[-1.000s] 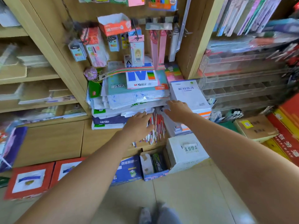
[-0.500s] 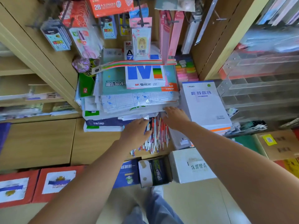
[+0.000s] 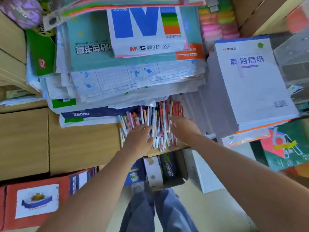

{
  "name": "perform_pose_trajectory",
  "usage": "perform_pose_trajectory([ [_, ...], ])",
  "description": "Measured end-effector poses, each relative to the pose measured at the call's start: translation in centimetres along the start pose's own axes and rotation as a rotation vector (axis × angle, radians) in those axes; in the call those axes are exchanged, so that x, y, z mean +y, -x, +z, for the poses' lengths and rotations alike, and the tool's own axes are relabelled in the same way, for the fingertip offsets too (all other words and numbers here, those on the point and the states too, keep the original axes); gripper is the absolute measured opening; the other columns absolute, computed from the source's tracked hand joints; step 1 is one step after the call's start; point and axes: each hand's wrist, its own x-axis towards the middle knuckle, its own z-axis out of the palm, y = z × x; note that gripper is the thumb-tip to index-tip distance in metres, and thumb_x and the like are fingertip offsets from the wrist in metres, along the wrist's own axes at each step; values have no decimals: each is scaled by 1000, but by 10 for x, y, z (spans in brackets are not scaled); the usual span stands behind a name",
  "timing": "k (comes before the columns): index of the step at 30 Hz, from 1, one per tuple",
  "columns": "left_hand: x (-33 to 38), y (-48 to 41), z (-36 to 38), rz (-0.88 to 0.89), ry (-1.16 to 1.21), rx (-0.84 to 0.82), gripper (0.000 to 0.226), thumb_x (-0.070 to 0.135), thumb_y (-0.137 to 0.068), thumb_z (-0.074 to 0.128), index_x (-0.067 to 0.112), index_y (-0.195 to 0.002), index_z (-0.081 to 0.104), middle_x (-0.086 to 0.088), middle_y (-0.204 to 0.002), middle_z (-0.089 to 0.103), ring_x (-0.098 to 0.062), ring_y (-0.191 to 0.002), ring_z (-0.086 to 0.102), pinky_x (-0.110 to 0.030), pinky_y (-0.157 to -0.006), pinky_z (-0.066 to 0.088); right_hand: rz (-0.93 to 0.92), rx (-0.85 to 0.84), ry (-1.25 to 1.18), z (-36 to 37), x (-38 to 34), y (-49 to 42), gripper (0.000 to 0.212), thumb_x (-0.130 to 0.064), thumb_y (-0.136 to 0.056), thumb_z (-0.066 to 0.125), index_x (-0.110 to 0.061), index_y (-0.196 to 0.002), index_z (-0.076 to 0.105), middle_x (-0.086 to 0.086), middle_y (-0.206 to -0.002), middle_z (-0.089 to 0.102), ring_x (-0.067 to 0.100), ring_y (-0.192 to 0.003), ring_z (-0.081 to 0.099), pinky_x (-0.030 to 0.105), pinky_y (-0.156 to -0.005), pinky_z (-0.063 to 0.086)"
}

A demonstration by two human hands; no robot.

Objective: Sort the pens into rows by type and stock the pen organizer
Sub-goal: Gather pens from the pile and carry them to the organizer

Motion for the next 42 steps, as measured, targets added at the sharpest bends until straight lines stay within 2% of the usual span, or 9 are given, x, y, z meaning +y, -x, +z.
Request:
perform_pose_trajectory([
  [4,-18,-46,30,58,-81,-3,55,28,-101,41,23,-152,21,-4,-161,10,-23,-147,11,-38,-118,12,79,69,-124,39,16,-23,28,-18,-98,40,-16,-121,57,2,-99,63,19,-77,62,34,-70,56],
  [7,-22,-70,45,97,-138,20,57,29,-101,41,27,-152,17,-2,-161,1,-24,-148,0,-40,-119,7,177,163,-175,60,31,-32,21,-14,-97,42,-13,-110,59,5,-97,62,21,-74,61,30,-60,48],
  [11,-24,-90,61,142,-166,53,59,29,-99,44,32,-151,18,0,-161,-9,-24,-148,-7,-44,-120,9,333,262,-239,77,43,-44,32,-26,-100,42,-6,-124,45,14,-118,49,27,-72,51,31,-57,36],
  [16,-31,-99,78,129,-207,140,60,30,-96,48,27,-151,23,-3,-161,-3,-23,-148,-5,-42,-119,7,433,205,-226,88,50,-64,42,-38,-102,35,-4,-127,42,15,-123,47,28,-87,57,31,-64,40],
  [22,-34,-101,90,135,-244,223,63,26,-87,61,22,-146,37,-10,-159,15,-30,-147,12,-48,-116,18,502,228,-261,90,59,-79,37,-36,-96,53,-7,-117,49,10,-113,54,25,-90,58,31,-65,43],
  [26,-32,-103,90,122,-242,226,61,25,-86,62,22,-144,41,-11,-158,19,-32,-146,16,-49,-116,20,490,227,-253,90,60,-80,34,-34,-94,57,-6,-113,53,9,-107,57,23,-88,57,31,-67,43],
  [30,-31,-103,87,119,-231,238,61,23,-85,64,22,-142,43,-12,-157,23,-32,-145,19,-49,-114,22,448,316,-393,92,63,-80,26,-28,-91,62,-8,-107,58,6,-99,62,18,-80,56,26,-65,41],
  [37,-30,-104,85,121,-220,252,58,20,-85,65,20,-139,47,-12,-154,29,-33,-143,24,-49,-113,25,377,363,-489,80,71,-82,8,-20,-91,58,-13,-92,60,1,-89,58,16,-73,53,26,-64,39],
  [42,-27,-105,82,113,-177,246,54,20,-87,61,17,-140,46,-13,-153,29,-32,-143,22,-50,-113,25,312,452,-480,73,69,-80,14,-24,-93,59,-16,-102,65,-2,-107,50,12,-73,51,23,-66,41],
])
